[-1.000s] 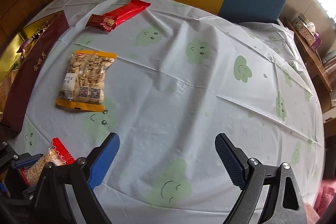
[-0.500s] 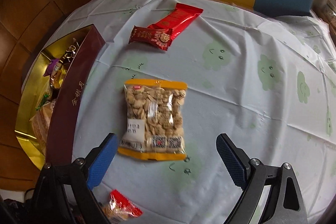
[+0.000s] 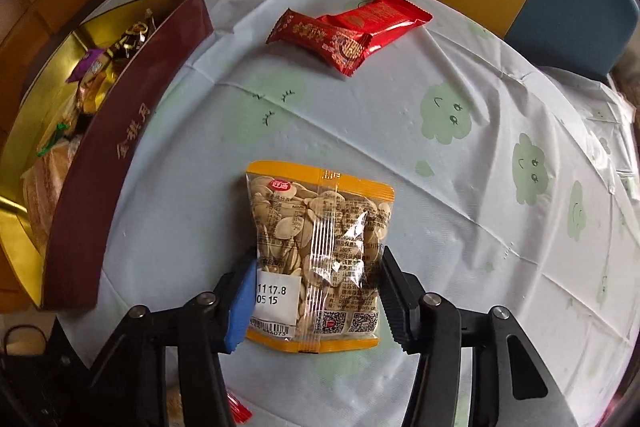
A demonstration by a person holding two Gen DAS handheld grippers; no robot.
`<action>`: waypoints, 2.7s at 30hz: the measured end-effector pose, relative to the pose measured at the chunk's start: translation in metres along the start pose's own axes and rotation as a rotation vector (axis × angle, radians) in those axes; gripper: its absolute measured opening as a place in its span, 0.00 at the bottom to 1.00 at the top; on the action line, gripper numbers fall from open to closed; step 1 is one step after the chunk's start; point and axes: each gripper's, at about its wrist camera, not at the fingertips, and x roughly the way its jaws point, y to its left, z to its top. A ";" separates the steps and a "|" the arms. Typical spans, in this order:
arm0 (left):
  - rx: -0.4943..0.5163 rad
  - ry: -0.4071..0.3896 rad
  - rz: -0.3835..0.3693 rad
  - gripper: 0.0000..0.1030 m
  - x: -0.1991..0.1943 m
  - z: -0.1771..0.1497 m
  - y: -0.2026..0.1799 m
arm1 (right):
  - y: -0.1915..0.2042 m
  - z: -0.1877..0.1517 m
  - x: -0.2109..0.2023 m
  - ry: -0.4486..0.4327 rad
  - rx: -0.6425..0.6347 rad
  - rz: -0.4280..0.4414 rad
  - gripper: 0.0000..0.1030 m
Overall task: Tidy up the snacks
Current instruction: 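Grasp the sunflower-seed bag with the right gripper while the left gripper holds the grain bar, then carry the puffed-grain bar into the gold box and open the left gripper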
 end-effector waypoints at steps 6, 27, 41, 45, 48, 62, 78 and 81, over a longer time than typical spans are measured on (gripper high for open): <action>0.006 0.008 0.020 0.30 0.003 0.001 -0.002 | -0.034 -0.052 -0.008 0.018 0.048 -0.016 0.56; 0.043 0.025 0.096 0.30 0.004 0.003 -0.013 | -0.039 -0.083 -0.007 -0.027 0.063 -0.023 0.65; 0.041 0.025 0.096 0.30 0.003 0.003 -0.013 | -0.032 -0.083 -0.008 -0.033 0.049 -0.024 0.63; 0.035 0.023 0.092 0.30 0.002 0.004 -0.013 | -0.031 -0.084 -0.008 -0.040 0.034 -0.037 0.62; 0.028 0.023 0.084 0.30 0.002 0.004 -0.012 | -0.027 -0.085 -0.008 -0.046 0.020 -0.048 0.62; 0.018 -0.043 0.066 0.30 -0.019 0.015 -0.011 | -0.022 -0.089 -0.011 -0.057 -0.003 -0.062 0.62; -0.398 -0.203 -0.010 0.30 -0.105 0.043 0.094 | -0.021 -0.090 -0.013 -0.060 -0.014 -0.069 0.62; -0.536 -0.229 0.012 0.30 -0.120 0.036 0.133 | -0.021 -0.090 -0.013 -0.061 -0.017 -0.072 0.62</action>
